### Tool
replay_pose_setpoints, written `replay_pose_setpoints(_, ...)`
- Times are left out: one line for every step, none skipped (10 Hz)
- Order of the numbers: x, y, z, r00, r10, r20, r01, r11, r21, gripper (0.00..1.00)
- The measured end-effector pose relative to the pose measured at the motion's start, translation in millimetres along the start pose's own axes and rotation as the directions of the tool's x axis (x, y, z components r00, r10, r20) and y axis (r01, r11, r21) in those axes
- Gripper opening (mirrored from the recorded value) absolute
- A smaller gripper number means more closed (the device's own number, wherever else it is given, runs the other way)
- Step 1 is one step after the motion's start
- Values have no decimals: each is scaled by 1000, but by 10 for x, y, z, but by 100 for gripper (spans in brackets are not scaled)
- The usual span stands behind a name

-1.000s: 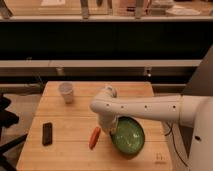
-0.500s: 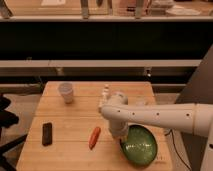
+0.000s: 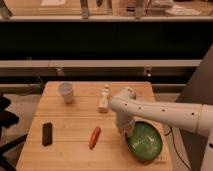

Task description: Drag the ceramic bowl in a circle

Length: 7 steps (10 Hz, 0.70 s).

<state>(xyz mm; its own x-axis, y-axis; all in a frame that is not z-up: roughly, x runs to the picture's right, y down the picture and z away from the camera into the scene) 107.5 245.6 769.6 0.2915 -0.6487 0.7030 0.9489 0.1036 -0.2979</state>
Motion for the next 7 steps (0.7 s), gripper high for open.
replay_pose_setpoints(-21, -102, -9, 1000, 1, 1, -1, 1000, -1, 0)
replay_pose_setpoints(-12, -146, -17, 1000, 3, 0, -3, 1000, 0, 0)
replay_pose_setpoints(18, -141, -28, 1000, 8, -2, -8, 1000, 1, 0)
replay_pose_setpoints(48, -107, -30, 1000, 6, -2, -6, 1000, 2, 0)
replay_pose_setpoints(109, -28, -35, 1000, 5, -4, -5, 1000, 4, 0)
replay_pose_setpoints(157, 73, -35, 1000, 13, -4, -13, 1000, 6, 0)
replay_pose_setpoints(183, 94, -41, 1000, 18, -4, -18, 1000, 5, 0)
